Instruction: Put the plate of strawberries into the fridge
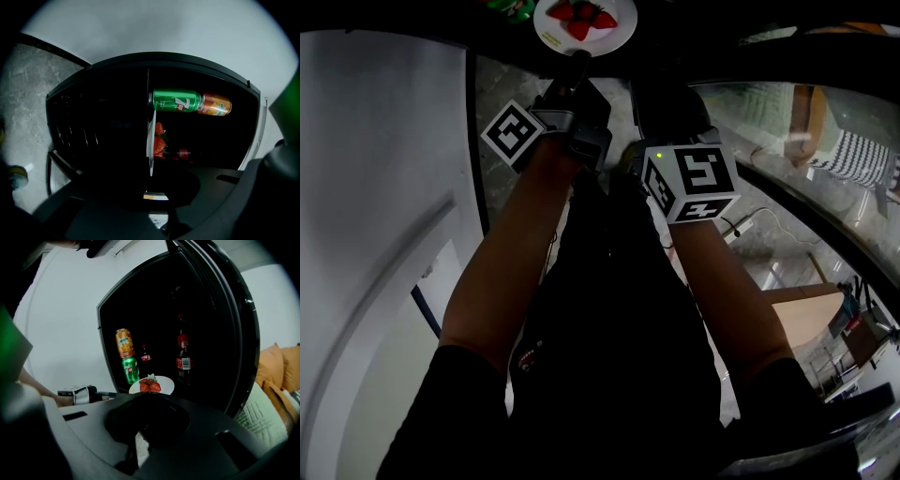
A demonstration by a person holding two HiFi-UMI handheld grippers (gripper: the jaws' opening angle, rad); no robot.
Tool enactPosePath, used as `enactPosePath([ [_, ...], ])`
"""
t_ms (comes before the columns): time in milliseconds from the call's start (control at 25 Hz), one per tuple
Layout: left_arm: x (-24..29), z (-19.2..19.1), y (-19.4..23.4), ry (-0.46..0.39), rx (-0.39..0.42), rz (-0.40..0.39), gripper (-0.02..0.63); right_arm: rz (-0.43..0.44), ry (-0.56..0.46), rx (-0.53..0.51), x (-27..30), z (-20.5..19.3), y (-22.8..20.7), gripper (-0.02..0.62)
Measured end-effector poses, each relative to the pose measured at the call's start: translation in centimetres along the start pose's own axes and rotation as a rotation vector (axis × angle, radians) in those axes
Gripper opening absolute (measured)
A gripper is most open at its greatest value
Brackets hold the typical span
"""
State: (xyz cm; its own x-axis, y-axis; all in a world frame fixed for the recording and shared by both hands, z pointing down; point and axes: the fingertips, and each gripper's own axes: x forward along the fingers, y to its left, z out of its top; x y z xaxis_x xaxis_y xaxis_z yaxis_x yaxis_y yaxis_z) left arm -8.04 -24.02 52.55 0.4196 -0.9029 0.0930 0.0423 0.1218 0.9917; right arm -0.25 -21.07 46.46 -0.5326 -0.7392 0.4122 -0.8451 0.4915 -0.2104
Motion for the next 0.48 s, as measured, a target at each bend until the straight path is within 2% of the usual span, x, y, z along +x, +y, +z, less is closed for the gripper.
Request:
enactPosePath([
  [160,-0.5,-0.3,-0.2,0.017,0.041,0.003,0.015,-0.003,-0.002,0.001,-0.2,-0.2,0.1,0.005],
  [240,-0.9,-0.5,-0.4,0.040,0.106,0.006,0.017,-0.002,-0.002,0.001,-0.3,-0.3,0.3,0.005],
  [320,-1.5,-0.6,-0.4,0.081,0.257,0.052,0.017,0.000,-0.003,0.000,-0.5,-0.4,0.5,0.005],
  [480,-2.3,-0.8,-0.7,0.161,0.712,0.174,0.015,-0.003,-0.004,0.003,-0.7,-0.6,0.7,0.005],
])
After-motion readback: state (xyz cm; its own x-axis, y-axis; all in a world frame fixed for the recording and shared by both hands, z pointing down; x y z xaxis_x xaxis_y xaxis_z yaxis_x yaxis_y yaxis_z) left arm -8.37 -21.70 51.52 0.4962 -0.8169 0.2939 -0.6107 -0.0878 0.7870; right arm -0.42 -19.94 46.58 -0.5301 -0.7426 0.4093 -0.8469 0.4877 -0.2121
